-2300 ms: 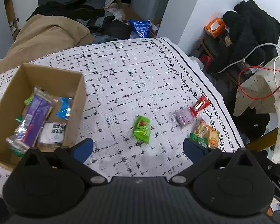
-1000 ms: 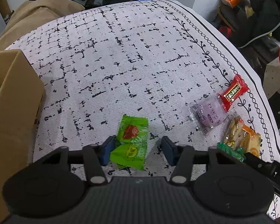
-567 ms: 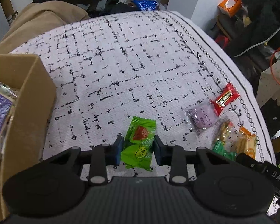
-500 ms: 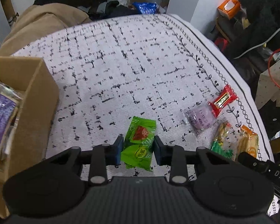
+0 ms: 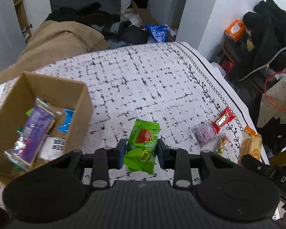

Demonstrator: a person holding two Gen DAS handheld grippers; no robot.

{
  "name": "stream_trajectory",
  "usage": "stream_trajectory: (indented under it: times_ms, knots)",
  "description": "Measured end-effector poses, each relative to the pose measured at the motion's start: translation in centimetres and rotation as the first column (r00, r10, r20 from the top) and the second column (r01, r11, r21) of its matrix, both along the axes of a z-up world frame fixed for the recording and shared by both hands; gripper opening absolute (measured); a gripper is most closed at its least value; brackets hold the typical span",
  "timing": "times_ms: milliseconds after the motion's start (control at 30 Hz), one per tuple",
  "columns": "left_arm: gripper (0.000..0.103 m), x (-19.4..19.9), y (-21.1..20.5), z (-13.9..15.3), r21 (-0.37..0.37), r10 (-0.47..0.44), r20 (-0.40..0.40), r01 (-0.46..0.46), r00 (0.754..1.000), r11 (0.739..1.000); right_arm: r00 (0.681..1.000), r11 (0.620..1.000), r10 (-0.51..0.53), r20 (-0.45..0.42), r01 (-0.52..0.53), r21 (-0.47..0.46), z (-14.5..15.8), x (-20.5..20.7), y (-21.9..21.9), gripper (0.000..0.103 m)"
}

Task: Organize snacks
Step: 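Carry the green packet with the left tool while the right tool carries the cake packet to the box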

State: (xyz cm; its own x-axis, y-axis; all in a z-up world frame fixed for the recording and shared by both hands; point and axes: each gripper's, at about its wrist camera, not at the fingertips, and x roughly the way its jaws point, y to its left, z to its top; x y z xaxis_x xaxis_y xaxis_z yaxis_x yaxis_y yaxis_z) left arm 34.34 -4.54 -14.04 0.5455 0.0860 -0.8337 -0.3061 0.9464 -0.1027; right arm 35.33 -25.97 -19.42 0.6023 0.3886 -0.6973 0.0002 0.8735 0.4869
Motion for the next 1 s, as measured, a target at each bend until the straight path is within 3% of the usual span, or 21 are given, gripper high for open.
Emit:
stream_trajectory:
  times_ms: [1000]
  knots:
    - [0.033, -5.8, 11.2, 4.3, -0.026, 0.129, 0.061, -0.128, 0.990, 0.991, 0.980, 0.986, 0.165, 0.110, -0.161, -0.050, 4.7, -2.9, 11.0, 0.036]
